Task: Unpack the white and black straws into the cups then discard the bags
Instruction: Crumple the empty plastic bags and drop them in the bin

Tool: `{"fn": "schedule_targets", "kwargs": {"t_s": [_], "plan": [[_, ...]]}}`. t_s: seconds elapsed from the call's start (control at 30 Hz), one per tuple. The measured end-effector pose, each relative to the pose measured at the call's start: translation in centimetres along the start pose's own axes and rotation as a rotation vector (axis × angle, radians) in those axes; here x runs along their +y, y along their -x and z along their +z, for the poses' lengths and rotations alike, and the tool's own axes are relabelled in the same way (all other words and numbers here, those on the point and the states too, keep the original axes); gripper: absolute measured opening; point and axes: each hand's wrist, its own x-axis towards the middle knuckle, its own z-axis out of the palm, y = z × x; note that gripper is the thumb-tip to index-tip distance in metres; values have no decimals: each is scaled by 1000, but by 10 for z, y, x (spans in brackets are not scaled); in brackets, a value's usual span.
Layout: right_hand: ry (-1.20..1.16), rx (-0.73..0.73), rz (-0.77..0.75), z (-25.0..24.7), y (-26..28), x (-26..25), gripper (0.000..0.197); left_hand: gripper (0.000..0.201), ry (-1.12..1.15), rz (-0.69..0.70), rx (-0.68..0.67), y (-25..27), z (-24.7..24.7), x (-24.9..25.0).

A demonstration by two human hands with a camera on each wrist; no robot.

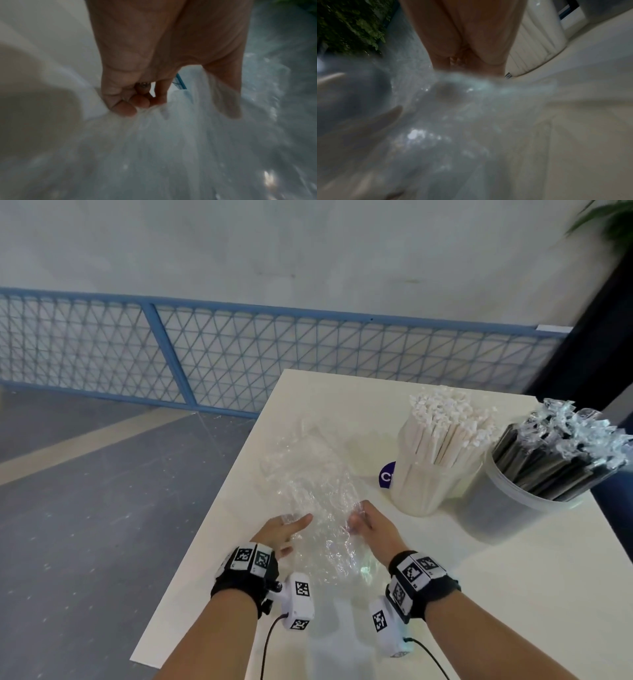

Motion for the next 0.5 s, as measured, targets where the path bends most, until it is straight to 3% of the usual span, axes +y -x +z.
{"fn": "schedule_targets", "kwargs": {"t_s": [0.17, 0.3, 0.4, 0.5], "plan": [[-20, -4, 39, -10, 12, -2, 23, 18, 224, 191, -45, 2, -4, -1], [157, -29, 67, -21, 6, -3, 29, 26, 126, 385, -112, 12, -7, 11], [62, -9, 84, -34, -3, -14, 51, 23, 91, 458, -237, 19, -8, 20], [-106, -116, 106, -39, -5, -30, 62, 17, 116, 462, -291, 24, -4, 29]]}}
